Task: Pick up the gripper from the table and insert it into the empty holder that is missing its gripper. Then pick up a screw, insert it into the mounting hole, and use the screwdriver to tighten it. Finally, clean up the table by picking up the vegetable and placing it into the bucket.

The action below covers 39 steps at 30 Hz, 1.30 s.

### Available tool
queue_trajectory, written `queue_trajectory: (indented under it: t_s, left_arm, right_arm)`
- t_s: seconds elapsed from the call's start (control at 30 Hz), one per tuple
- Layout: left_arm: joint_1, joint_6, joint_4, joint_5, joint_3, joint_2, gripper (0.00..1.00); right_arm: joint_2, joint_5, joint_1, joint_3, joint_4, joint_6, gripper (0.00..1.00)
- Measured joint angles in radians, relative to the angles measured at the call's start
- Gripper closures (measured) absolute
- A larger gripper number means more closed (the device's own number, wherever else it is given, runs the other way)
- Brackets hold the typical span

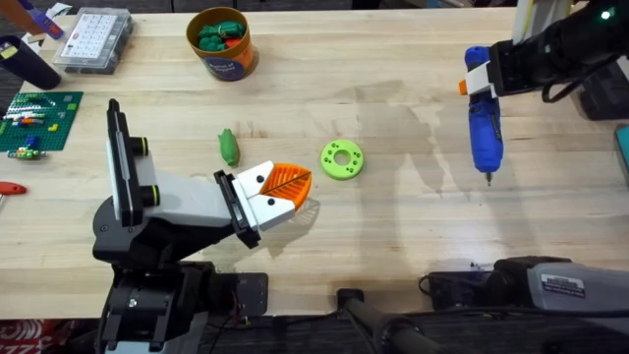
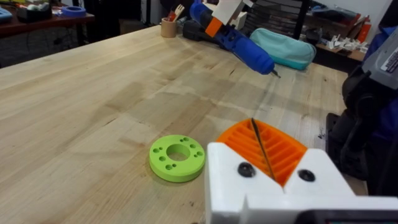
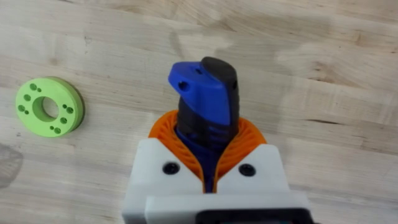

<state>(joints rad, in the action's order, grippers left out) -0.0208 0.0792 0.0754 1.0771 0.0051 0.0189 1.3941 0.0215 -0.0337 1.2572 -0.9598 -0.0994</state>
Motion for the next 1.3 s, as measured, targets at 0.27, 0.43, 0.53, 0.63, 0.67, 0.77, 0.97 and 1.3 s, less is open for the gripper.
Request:
queue_trajectory:
  t_s: [0.27,0.43,0.53,0.63,0.67,0.77,0.97,1.3]
  left_arm:
    - [0.000,0.001,0.011,0.000,0.000,0.000,0.986]
    - [0.000,0.001,0.011,0.000,0.000,0.000,0.986]
    - [0.000,0.001,0.011,0.000,0.000,0.000,0.986]
    - [0.000,0.001,0.011,0.000,0.000,0.000,0.986]
    - [0.000,0.001,0.011,0.000,0.000,0.000,0.986]
    - [0.000,0.001,0.011,0.000,0.000,0.000,0.986]
    - [0.000,0.001,0.011,0.000,0.000,0.000,0.986]
    - [0.000,0.001,0.011,0.000,0.000,0.000,0.985]
  right_arm:
    - [0.002,0.008,-0.001,-0.003,0.049,-0.001,0.959]
    - [-0.008,0.072,0.000,-0.009,0.162,-0.013,0.957]
    - [-0.056,0.095,-0.001,-0.012,0.259,-0.016,0.958]
    - [-0.136,0.106,-0.001,-0.013,0.368,-0.007,0.959]
    - [-0.163,0.108,-0.001,-0.013,0.396,-0.001,0.960]
    - [-0.226,0.130,0.000,-0.013,0.470,0.017,0.957]
    - [-0.232,0.253,0.000,-0.004,0.637,0.042,0.960]
    - [-0.158,0.516,0.000,0.058,0.956,0.136,0.957]
